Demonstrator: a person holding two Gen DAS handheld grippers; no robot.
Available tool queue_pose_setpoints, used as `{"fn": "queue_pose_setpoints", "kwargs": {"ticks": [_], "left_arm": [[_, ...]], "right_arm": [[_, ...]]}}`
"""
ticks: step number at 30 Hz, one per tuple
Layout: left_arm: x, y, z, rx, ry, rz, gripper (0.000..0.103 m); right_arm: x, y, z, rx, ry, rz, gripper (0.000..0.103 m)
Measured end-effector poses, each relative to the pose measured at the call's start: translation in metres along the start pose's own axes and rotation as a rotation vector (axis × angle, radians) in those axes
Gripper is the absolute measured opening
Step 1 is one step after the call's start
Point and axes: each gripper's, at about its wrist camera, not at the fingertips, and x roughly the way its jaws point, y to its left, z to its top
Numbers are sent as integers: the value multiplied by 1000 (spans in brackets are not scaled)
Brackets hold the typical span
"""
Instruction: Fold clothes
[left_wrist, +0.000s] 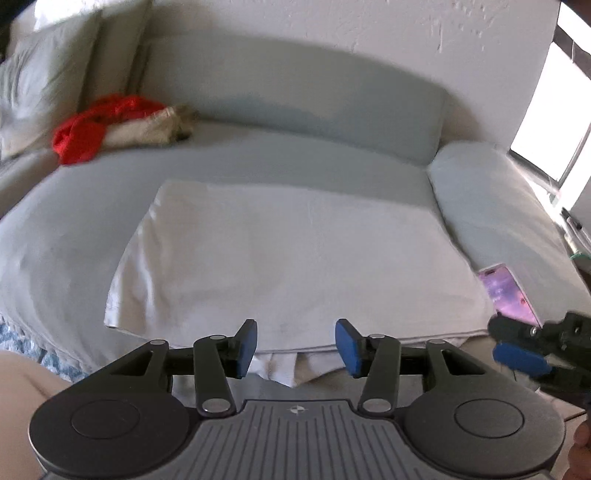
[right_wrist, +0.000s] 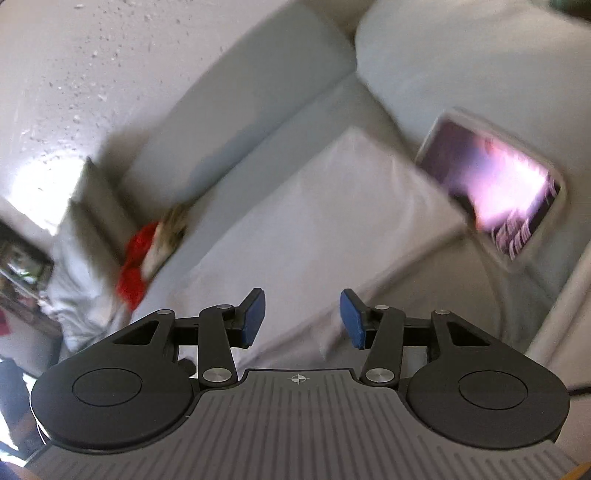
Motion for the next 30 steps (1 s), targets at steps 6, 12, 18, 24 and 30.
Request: {"fn": "queue_pose_setpoints", "kwargs": {"ticks": [6, 12, 18, 24, 30], "left_arm": [[-17, 10, -6, -34, 9, 25, 47], [6, 15, 1, -21, 28, 15, 47], [46, 25, 11, -14, 22, 22, 40], [76, 44, 11, -69, 54, 28, 34], [78, 49, 10, -76, 64, 15, 35]], "right_arm": [[-15, -13, -10, 58, -14, -11, 64], [-4, -33, 3, 168, -13, -52, 69], [19, -76, 27, 344, 12, -70, 64], [41, -98, 29, 434, 3, 11, 60], [55, -96, 33, 390, -8, -1, 56]]}}
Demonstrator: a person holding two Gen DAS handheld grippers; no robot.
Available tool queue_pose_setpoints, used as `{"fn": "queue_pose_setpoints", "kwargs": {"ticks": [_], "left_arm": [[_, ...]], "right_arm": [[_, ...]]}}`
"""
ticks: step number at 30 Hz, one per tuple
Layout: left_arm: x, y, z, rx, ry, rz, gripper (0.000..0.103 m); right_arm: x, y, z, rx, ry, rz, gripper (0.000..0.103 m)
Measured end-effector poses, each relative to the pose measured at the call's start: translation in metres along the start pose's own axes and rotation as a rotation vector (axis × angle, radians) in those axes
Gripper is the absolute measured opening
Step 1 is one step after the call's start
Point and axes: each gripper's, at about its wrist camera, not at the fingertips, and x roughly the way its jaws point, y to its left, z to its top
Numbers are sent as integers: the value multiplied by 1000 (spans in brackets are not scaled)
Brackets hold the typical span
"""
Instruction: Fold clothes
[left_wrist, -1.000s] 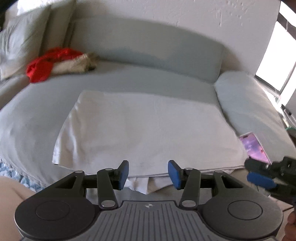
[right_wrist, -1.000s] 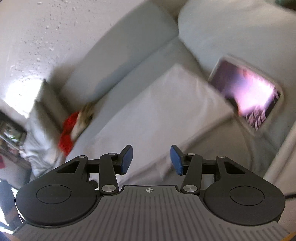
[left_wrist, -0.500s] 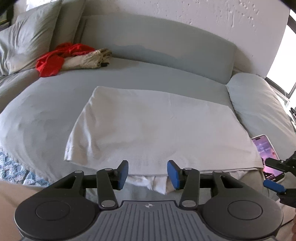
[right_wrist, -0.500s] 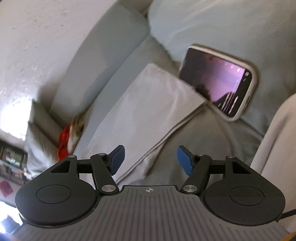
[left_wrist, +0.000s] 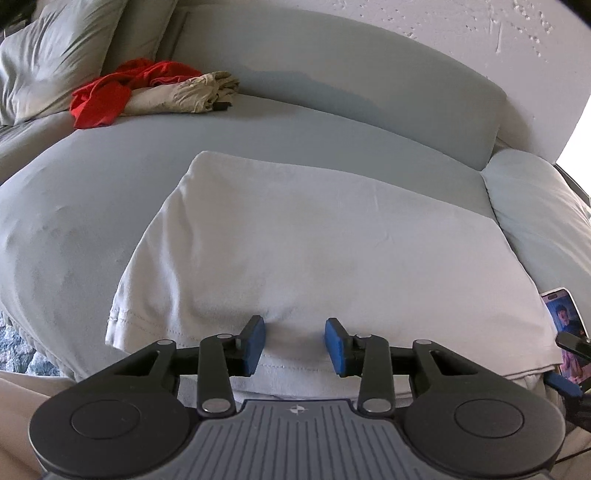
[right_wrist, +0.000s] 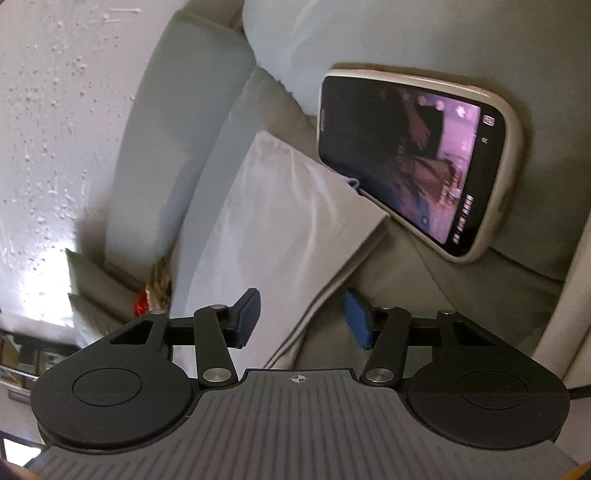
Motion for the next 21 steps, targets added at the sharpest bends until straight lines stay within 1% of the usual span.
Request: {"fn": "queue_pose_setpoints", "kwargs": {"ticks": [2, 6, 10, 16, 21], "left_arm": [[0, 0, -1, 4, 1, -2, 35], [0, -1, -2, 16, 1, -4, 35], [1, 1, -3, 17, 2, -7, 36], [1, 1, -4, 19, -1, -8, 36], [1, 0, -4, 24, 1, -9, 36]], "right_arm": [[5, 0, 2, -11, -12, -4, 52], [13, -2, 7, -18, -30, 9, 52], [19, -1, 6, -61, -80, 17, 53], [26, 6, 2, -173, -180, 9, 53], [31, 12, 0, -271, -227, -14, 52]]}}
